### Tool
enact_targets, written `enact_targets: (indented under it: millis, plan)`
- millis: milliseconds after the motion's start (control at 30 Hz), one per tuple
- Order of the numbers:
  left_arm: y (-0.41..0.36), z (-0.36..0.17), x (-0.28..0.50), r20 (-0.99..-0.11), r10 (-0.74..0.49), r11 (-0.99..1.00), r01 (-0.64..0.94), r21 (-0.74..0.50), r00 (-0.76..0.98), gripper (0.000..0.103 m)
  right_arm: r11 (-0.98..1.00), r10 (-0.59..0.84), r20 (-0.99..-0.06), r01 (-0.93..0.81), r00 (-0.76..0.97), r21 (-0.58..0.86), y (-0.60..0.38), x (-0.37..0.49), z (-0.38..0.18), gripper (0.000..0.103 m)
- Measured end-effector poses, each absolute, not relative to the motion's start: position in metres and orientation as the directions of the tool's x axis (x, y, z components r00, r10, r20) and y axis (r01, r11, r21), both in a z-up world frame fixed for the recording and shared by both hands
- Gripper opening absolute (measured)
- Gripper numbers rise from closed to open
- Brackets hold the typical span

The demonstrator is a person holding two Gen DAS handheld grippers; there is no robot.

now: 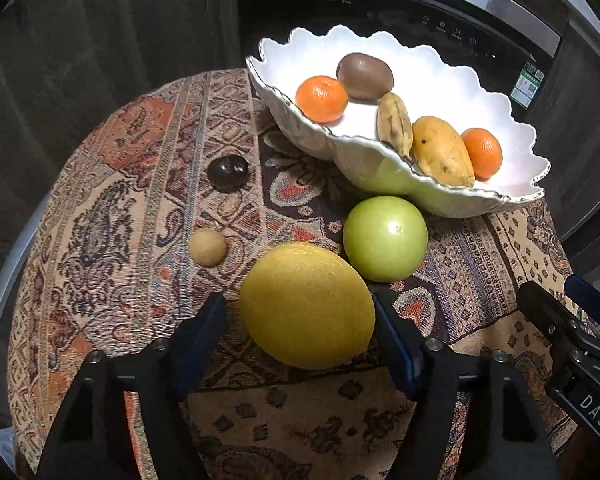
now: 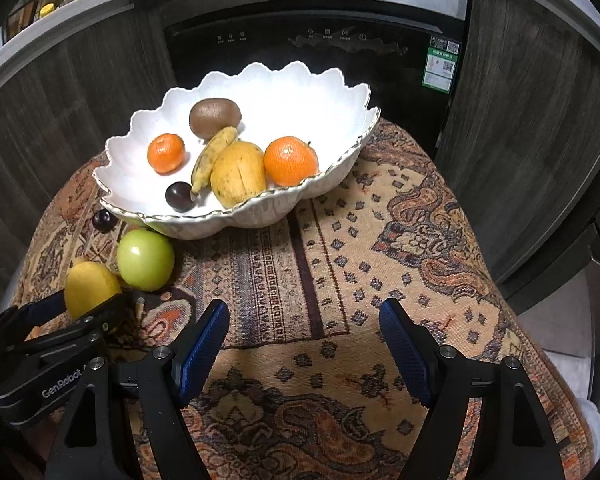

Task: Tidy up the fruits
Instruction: 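Close the left tool on the pomelo while the right tool grasps the green apple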

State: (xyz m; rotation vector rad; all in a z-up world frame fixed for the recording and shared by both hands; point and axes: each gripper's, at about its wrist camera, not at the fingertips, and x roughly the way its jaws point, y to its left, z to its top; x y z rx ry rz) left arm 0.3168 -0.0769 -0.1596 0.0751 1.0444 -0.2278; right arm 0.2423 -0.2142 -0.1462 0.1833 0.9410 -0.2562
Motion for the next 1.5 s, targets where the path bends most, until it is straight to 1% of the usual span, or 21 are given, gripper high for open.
enact_targets:
  millis: [33, 133, 333, 767, 1267, 1500]
  plan:
    - [-0.078, -0.161, 0.317, -0.865, -0.158, 0.972, 0.227, -0.053, 0.477, 0.061, 0.954, -0.137, -0.817, 0.296, 0.56, 0.044, -0.215, 0.242, -0.147, 0.078]
    - [-0.079, -0.162, 0.317, -0.862, -0.166, 0.971, 0.233, -0.057, 0.479, 0.061, 0.953, -0.133, -0.821, 0.3, 0.555, 0.048, -0.216, 0.242, -0.15, 0.078]
    - [-0.07, -0.158, 0.312, -0.864, -0.172, 0.972, 0.223, -0.072, 0.473, 0.06, 0.954, -0.138, -0.818, 0.297, 0.559, 0.043, -0.216, 0.243, -0.145, 0.078]
    - [-0.03, -0.131, 0.287, -0.835, -0.137, 0.983, 0.174, -0.05, 0.532, 0.06, 0.97, -0.14, -0.792, 0.244, 0.595, 0.012, -0.185, 0.24, -0.124, 0.078]
    - [0.036, -0.121, 0.285, -0.818, -0.062, 0.998, 0.055, -0.037, 0.571, 0.06, 0.99, -0.093, -0.775, 0.14, 0.625, -0.006, -0.124, 0.259, -0.113, 0.078]
    - [0.06, -0.12, 0.291, -0.811, -0.018, 1.0, -0.004, -0.026, 0.585, 0.06, 0.994, -0.079, -0.778, 0.112, 0.623, -0.012, -0.1, 0.276, -0.117, 0.078]
